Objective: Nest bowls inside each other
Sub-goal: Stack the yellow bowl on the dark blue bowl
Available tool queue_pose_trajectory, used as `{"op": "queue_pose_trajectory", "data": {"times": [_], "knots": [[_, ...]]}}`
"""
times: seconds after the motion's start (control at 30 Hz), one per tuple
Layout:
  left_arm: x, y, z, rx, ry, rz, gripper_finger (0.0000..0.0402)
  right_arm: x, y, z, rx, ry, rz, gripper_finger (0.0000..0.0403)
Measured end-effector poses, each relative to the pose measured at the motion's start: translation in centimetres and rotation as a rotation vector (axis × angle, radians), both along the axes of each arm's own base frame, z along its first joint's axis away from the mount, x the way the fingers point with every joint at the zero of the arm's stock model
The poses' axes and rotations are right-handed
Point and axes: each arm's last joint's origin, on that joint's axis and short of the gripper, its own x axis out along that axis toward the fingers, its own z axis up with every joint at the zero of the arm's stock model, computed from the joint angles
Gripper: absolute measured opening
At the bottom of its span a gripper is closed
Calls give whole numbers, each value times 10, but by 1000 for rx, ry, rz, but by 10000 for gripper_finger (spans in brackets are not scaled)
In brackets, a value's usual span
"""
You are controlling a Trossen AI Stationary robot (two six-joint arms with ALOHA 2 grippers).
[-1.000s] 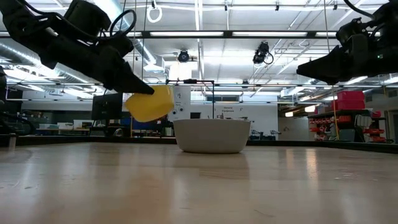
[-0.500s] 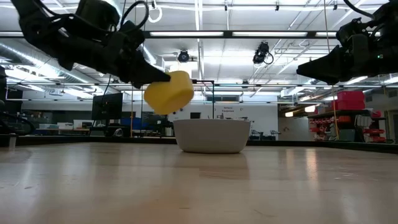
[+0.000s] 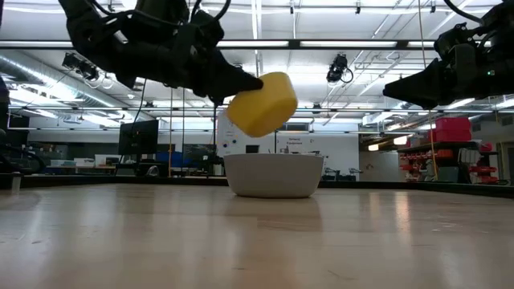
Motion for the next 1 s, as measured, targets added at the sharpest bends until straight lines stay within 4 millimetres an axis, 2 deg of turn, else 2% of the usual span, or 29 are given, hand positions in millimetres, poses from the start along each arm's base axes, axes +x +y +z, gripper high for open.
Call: {"op": "queue_pose_trajectory", "data": {"times": [0.2, 1.0], "knots": [[8, -4, -12, -18, 46, -2, 6, 0, 0, 0, 0, 0, 0, 135], [9, -7, -10, -19, 38, -42, 6, 0, 0, 0, 0, 0, 0, 140]]}}
